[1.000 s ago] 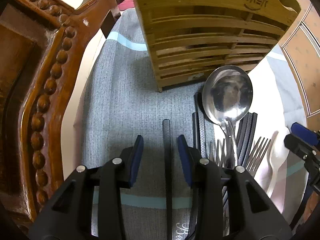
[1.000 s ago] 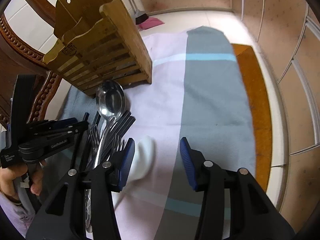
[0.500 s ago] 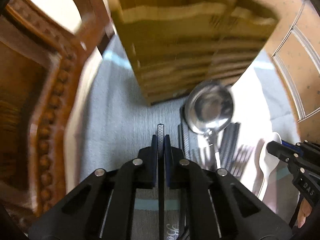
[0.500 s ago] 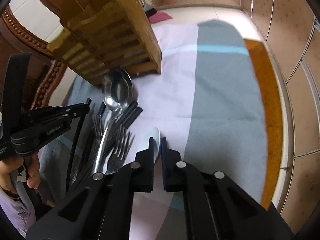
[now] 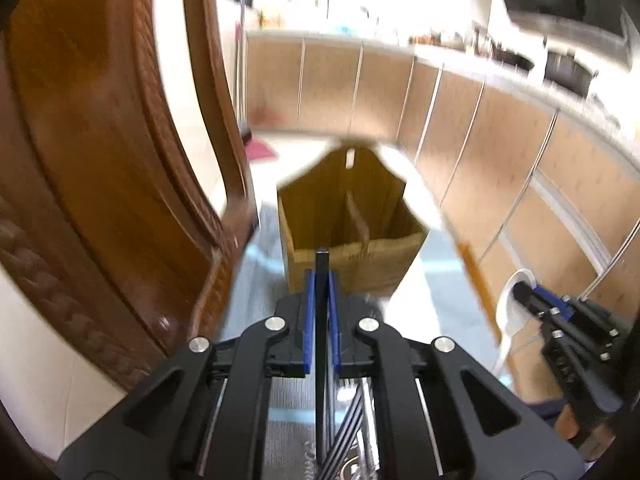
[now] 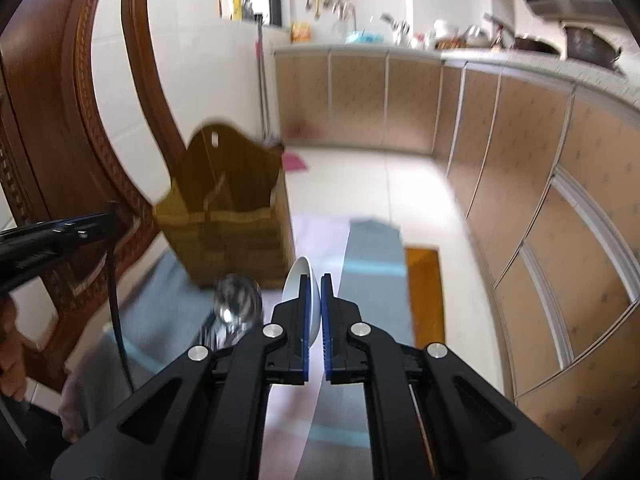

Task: Organize utensils
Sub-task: 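Lift and drop the chopstick with left tool while right tool drops spoon into holder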

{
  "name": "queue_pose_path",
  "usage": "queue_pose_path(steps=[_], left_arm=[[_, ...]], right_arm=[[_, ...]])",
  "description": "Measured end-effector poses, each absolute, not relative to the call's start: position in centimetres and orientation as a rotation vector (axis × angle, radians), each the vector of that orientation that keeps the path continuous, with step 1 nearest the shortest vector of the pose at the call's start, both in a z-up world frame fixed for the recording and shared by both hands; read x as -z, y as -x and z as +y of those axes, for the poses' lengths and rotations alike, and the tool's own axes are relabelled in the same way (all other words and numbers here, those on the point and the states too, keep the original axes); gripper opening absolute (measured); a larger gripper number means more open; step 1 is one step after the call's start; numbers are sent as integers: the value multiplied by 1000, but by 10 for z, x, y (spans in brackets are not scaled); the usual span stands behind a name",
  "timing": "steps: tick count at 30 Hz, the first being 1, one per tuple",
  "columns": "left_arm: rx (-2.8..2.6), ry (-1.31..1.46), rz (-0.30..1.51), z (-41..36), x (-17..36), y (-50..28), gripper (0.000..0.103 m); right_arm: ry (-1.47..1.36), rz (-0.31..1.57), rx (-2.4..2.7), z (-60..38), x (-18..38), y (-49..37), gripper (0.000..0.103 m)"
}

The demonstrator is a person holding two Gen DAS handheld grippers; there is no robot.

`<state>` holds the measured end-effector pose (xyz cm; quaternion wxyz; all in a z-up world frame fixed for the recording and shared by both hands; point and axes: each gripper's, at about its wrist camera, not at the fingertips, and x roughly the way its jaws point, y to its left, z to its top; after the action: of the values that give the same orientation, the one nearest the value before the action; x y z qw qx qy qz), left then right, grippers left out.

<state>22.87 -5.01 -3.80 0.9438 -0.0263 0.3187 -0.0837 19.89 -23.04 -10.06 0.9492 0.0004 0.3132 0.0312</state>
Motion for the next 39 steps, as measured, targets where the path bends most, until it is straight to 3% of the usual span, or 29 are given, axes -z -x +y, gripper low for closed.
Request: queue_pose_path(steps=[6,19,28,38,39], left_arm=[[144,86,466,-34,-17,-208,7],[124,261,300,3,-84,-210,6],[90,292,360,3,-42,-266,7],[110,306,480,-1,-5,-296,7],[112,302,486,0,-2,-295,7]], right_arm=[[76,475,-1,-223,58,-206,6],[99,176,56,-197,-4,-247,6],[99,210,109,-182,41,-323,6],[168,222,94,-174,82,-330,6],[175,225,89,-174,84,-330,11]])
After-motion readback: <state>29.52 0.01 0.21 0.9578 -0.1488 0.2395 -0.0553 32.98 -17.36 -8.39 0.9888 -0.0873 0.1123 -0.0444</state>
